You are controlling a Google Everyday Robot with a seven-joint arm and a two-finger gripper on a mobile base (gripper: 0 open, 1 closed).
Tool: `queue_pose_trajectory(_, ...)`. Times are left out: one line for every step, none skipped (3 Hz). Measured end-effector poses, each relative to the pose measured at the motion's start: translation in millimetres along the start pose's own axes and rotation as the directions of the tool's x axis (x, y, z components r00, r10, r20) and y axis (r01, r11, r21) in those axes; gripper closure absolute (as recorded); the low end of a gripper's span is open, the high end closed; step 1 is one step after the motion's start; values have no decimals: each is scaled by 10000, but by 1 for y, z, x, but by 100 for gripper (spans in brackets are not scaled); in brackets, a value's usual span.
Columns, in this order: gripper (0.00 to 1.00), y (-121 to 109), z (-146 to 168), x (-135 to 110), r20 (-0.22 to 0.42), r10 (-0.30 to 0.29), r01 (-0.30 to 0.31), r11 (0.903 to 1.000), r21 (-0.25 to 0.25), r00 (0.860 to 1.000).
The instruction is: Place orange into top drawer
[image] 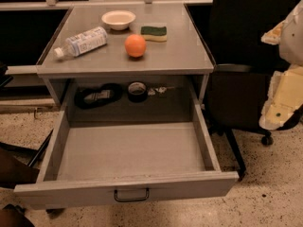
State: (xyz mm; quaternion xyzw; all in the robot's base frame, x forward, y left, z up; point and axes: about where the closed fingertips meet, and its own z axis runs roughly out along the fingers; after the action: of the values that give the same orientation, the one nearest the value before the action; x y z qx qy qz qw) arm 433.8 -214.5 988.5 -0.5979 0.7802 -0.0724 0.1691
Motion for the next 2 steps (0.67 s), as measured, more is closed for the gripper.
queue_pose_trajectory(0,0,0,0,1,0,0,10000,0,10000)
queue_pose_trajectory(0,-11,8,-6,102,-103,103,9999,-19,9999)
